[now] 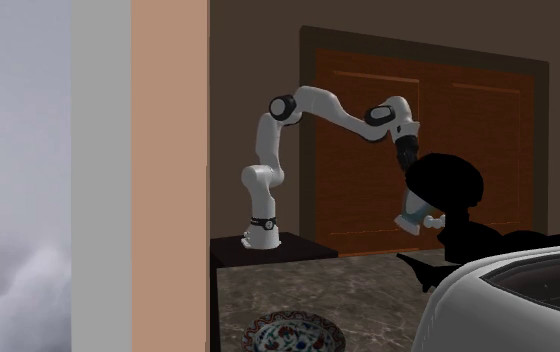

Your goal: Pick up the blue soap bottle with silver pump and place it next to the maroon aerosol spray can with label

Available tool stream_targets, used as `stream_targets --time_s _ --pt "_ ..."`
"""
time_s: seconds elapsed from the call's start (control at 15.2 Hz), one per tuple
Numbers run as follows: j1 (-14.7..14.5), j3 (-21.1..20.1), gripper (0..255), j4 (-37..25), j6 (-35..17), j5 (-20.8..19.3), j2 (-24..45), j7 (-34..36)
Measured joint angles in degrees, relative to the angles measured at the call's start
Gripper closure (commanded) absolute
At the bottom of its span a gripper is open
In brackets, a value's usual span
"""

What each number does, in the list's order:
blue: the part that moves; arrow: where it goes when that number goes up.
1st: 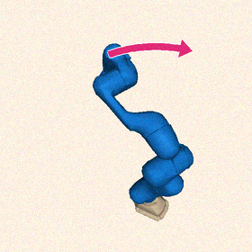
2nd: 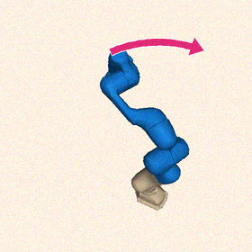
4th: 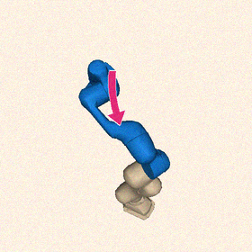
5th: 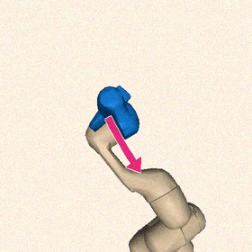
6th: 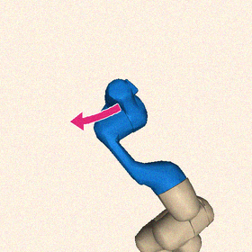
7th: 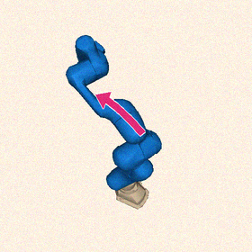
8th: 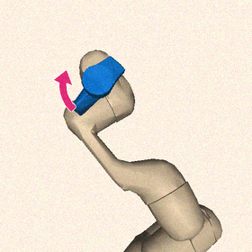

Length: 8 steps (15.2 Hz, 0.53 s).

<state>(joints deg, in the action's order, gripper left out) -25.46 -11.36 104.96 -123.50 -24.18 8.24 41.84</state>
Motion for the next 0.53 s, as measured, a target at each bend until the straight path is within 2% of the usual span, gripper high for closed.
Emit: stream_targets --time_s 0.53 --pt "-0.06 0.36 255 3.40 -4.83 -1.92 1.87 2.54"
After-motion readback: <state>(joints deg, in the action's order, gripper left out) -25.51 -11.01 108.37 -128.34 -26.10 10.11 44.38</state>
